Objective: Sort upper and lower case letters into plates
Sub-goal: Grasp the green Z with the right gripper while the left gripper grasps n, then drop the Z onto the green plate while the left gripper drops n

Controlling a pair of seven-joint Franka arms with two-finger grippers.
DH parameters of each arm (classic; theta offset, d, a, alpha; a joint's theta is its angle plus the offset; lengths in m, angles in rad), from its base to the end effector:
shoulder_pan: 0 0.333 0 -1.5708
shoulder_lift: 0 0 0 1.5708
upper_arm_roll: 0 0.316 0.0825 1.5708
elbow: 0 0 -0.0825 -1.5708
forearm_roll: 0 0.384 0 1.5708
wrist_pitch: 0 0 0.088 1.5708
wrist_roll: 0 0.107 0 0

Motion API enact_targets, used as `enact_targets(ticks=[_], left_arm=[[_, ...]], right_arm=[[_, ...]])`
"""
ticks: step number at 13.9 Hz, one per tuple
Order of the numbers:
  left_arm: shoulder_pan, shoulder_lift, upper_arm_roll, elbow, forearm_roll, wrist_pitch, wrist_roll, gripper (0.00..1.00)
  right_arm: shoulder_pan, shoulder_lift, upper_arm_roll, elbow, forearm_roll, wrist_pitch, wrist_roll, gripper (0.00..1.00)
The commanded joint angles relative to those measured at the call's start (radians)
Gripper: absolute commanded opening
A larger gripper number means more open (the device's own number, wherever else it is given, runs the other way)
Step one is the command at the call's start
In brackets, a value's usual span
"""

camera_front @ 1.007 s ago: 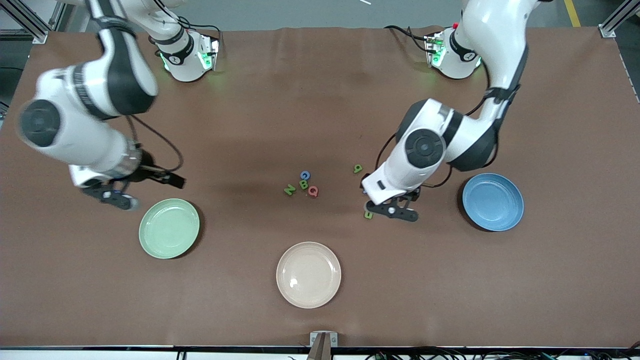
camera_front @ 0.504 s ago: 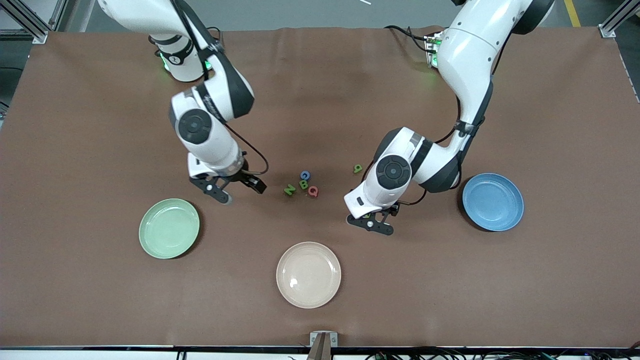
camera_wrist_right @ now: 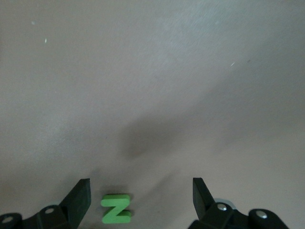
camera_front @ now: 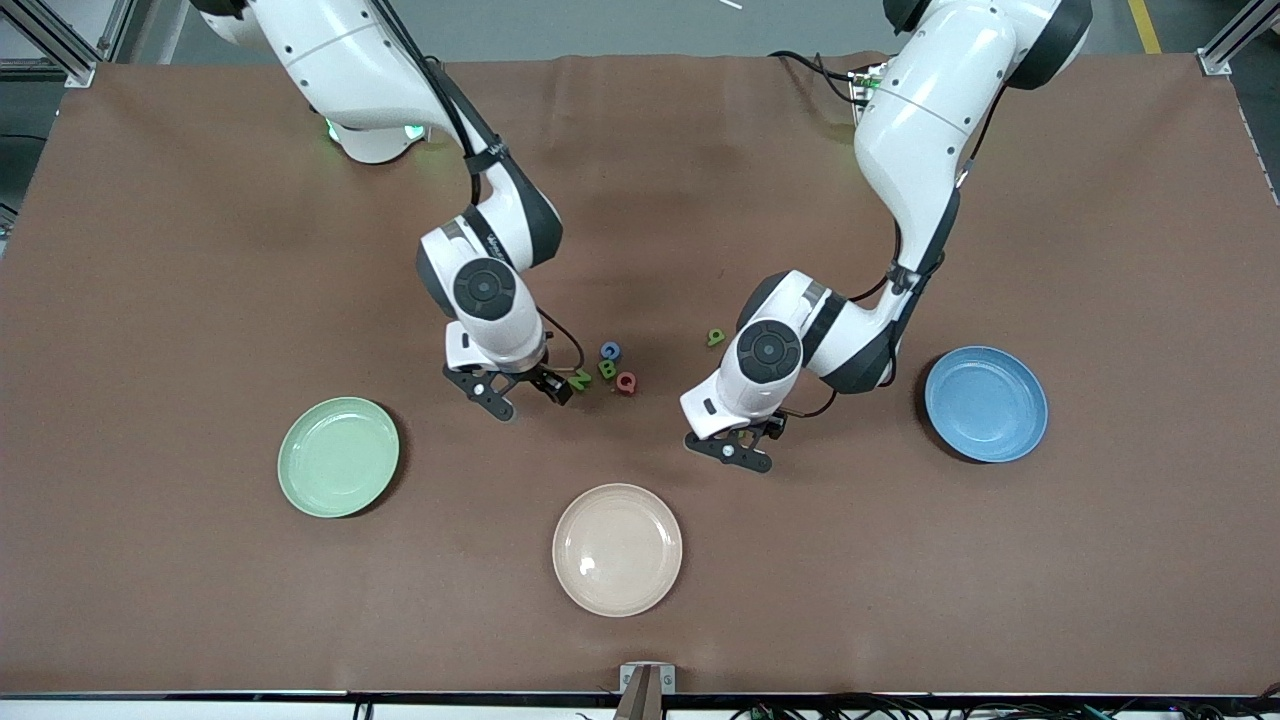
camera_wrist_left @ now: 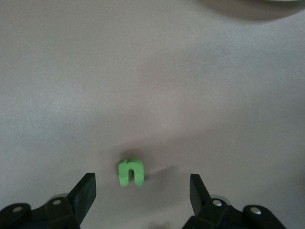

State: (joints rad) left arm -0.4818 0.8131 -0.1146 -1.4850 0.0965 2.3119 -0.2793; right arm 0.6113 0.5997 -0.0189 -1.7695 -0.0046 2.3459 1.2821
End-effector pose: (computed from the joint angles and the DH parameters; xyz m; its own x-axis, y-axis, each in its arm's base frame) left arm 0.6028 -0.3900 0.1935 0.9409 -0.3382 0.0163 -0.3385 -0.9408 0.0159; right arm 0.5462 0.3687 0.2209 0.7755 -0.6313 0.0067 -0.6312 -0.7752 0.0262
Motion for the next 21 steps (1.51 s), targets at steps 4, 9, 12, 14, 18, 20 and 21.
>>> enact_targets(ticks=[4, 9, 12, 14, 18, 20, 21], left_arm=[[-0.003, 0.005, 0.007, -0.024, 0.037, 0.046, -0.023, 0.73], [-0.009, 0.006, 0.009, -0.049, 0.037, 0.044, -0.049, 0.69], [-0.009, 0.006, 0.007, -0.057, 0.037, 0.044, -0.051, 0.61], [-0.009, 0.005, 0.007, -0.057, 0.037, 0.044, -0.052, 0.52], [-0.008, 0.003, 0.007, -0.057, 0.046, 0.044, -0.047, 0.36], [-0.006, 0.0, 0.007, -0.055, 0.051, 0.044, -0.046, 0.29], [-0.006, -0.002, 0.007, -0.055, 0.051, 0.041, -0.047, 0.26]], right_arm=[[0.039, 0.08, -0.01, 0.068, -0.026, 0.059, 0.063, 0.89], [0.045, 0.091, -0.009, 0.065, -0.017, 0.085, 0.066, 0.78], [0.068, 0.097, -0.009, 0.062, -0.015, 0.087, 0.091, 0.73], [0.081, 0.103, -0.009, 0.059, -0.015, 0.089, 0.095, 0.7], [0.088, 0.107, -0.009, 0.047, -0.015, 0.095, 0.095, 0.58], [0.088, 0.107, -0.009, 0.042, -0.017, 0.095, 0.095, 0.44], [0.087, 0.107, -0.009, 0.041, -0.017, 0.096, 0.094, 0.33]])
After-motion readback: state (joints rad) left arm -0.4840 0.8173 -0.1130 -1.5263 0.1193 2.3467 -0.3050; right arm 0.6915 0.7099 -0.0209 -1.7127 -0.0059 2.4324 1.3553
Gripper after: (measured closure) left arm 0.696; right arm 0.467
